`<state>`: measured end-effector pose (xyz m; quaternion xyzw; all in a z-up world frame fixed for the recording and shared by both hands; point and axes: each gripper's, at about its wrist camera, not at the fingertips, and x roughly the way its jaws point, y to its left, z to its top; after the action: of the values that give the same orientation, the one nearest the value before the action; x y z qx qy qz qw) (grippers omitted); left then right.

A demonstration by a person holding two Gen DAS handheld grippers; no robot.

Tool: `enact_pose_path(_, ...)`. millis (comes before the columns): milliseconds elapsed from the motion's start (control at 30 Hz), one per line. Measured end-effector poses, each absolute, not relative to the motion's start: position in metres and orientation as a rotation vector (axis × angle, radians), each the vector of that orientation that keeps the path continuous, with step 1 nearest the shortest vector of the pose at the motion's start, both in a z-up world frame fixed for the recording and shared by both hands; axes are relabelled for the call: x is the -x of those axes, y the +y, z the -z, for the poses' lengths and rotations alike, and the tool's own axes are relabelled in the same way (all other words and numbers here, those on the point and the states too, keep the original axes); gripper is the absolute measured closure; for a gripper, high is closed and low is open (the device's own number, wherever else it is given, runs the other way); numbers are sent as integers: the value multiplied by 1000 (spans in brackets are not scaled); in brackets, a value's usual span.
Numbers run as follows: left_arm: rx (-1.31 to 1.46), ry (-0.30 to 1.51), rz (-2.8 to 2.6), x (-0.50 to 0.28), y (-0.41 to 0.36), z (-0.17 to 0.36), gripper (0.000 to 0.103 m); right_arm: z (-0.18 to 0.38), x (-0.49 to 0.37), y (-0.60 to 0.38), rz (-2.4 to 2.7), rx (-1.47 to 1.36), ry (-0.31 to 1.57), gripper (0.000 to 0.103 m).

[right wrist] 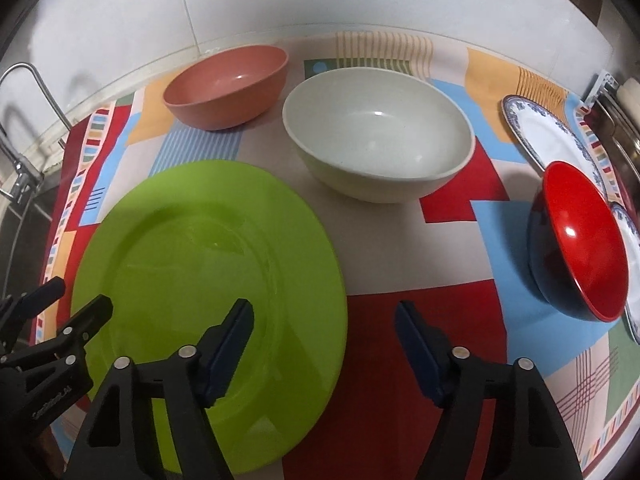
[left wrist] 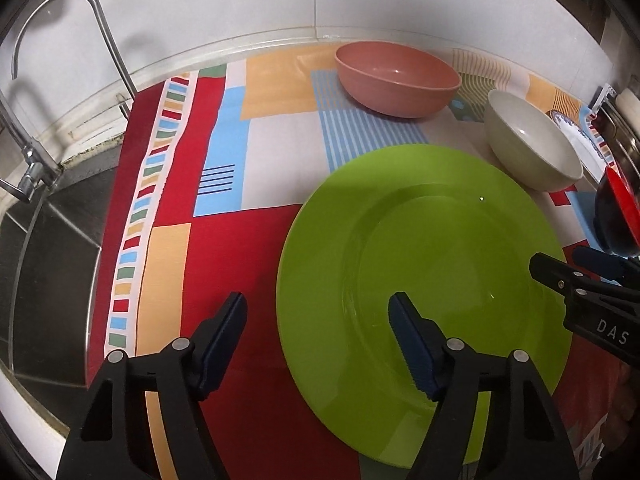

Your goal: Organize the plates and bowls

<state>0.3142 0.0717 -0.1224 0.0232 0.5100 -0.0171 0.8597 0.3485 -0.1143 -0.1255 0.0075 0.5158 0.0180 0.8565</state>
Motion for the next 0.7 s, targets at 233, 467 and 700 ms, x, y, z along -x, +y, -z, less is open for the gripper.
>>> enact_pose_path(233,-46,1089,42,-320,72,126,40,131,-354,-114,-45,-24,1107,44)
enact_pose_path(467,-16,1102,57,-323,73,129,50,134,-356,-113,-55,-26,1119,49)
enact_pose_path(700,-1,1096,46,-324,74,129,58,133,-358,-109,-82,-33,1117,61)
